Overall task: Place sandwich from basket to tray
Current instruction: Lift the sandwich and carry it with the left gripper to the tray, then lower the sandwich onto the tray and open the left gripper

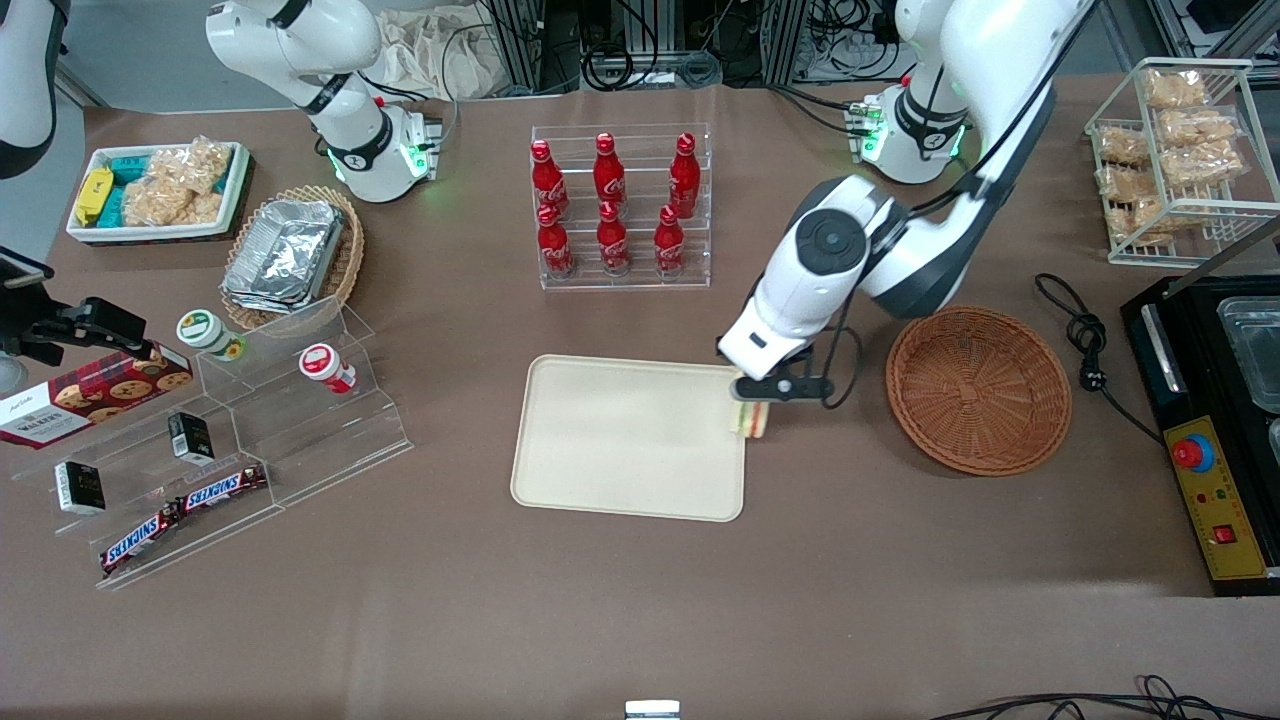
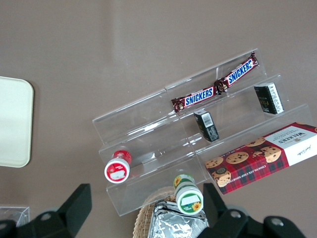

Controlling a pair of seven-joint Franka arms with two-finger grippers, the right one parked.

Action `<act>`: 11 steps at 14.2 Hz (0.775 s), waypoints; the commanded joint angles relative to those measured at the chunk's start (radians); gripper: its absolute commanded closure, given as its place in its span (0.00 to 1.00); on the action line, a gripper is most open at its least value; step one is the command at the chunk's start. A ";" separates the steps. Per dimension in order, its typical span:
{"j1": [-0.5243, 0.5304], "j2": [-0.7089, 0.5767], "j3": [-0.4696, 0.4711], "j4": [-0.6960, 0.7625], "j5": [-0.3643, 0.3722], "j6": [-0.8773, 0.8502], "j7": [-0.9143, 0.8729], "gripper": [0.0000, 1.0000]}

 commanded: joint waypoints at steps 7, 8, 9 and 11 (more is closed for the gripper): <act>-0.027 0.219 0.007 0.144 0.164 0.082 -0.059 0.26; -0.025 0.211 0.009 0.145 0.174 0.082 -0.095 0.07; -0.022 0.193 0.009 0.151 0.175 0.082 -0.134 0.01; -0.011 0.122 0.010 0.156 0.172 0.070 -0.200 0.01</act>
